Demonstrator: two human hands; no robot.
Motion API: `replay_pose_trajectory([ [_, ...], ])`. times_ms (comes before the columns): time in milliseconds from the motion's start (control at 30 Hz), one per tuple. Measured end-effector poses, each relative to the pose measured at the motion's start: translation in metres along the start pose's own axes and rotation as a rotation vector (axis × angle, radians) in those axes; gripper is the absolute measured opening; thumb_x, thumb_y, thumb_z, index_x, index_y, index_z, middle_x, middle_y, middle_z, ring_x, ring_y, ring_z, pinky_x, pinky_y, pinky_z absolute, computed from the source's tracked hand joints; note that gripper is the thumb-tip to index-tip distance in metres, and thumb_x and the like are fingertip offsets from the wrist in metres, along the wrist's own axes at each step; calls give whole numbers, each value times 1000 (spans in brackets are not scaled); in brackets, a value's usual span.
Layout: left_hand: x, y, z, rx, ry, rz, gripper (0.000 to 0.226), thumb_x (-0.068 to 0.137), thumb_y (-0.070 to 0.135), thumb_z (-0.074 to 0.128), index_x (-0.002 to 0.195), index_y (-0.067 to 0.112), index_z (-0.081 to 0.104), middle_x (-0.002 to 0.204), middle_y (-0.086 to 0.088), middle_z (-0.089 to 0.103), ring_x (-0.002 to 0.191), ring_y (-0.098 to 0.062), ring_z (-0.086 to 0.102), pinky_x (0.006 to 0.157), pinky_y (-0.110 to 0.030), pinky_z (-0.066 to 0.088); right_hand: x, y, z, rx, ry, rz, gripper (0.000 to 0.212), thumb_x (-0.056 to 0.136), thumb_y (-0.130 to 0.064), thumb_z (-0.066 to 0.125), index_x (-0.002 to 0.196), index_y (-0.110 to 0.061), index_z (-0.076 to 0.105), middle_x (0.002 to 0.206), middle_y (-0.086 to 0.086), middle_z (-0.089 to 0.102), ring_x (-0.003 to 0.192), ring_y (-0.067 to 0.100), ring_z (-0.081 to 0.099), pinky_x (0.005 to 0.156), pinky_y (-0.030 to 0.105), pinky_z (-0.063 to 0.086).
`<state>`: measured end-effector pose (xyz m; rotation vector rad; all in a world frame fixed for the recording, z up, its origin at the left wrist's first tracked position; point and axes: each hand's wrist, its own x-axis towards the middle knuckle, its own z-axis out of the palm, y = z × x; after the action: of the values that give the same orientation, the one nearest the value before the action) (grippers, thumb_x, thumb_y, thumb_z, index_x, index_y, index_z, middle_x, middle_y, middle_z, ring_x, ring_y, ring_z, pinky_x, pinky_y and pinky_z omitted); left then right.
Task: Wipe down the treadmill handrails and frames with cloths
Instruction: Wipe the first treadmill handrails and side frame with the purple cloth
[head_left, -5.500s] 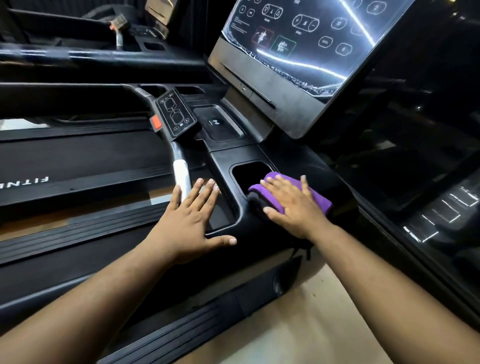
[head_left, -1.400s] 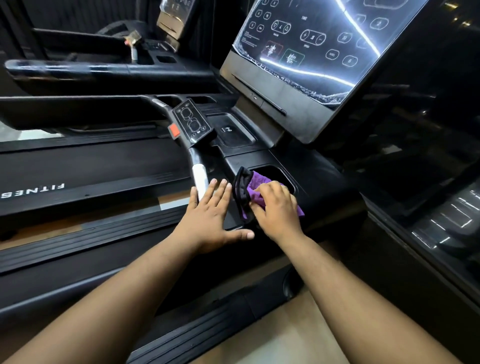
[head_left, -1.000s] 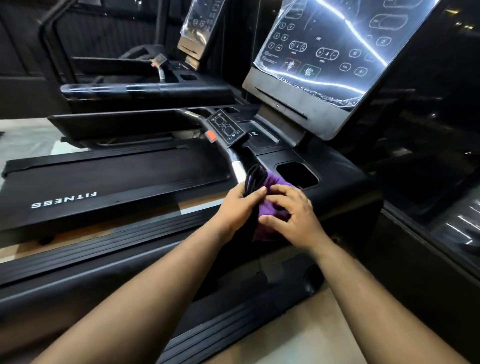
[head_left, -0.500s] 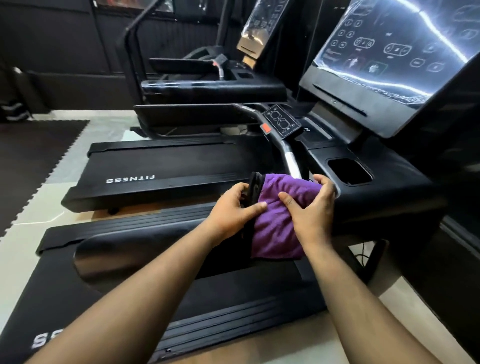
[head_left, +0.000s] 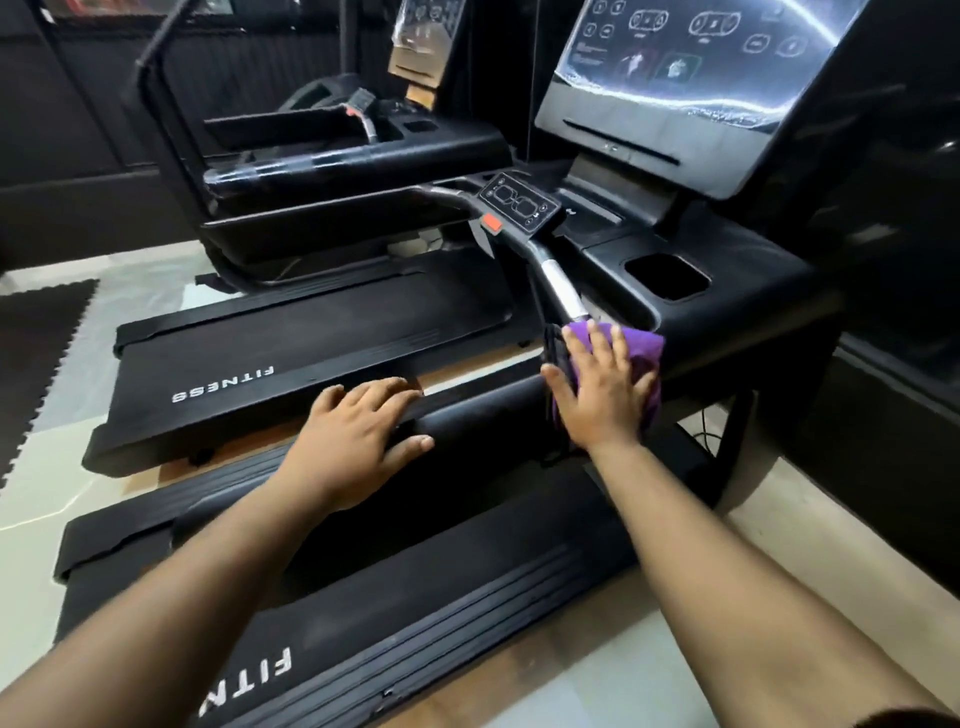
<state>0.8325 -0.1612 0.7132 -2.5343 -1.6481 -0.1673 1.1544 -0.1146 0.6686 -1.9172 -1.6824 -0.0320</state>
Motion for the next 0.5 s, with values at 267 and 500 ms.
replay_pose_trajectory([
  [267, -65, -85, 23, 49, -122, 111, 102, 85, 89, -6, 165, 28, 14, 171, 7, 17, 158, -11, 13, 126, -58, 7, -106, -129, 60, 78, 73, -269, 63, 98, -51, 36, 158, -35, 33, 166, -6, 32, 155, 15, 24, 112, 69, 23],
  [500, -73, -94, 23, -7, -77, 212, 100, 86, 91, -2, 163, 27, -4, 172, 5, 8, 158, -10, 1, 126, -59, 3, -70, -115, 30, 0, 88, 105, 64, 91, -56, 41, 153, -38, 44, 167, -7, 30, 157, 14, 16, 119, 68, 11],
])
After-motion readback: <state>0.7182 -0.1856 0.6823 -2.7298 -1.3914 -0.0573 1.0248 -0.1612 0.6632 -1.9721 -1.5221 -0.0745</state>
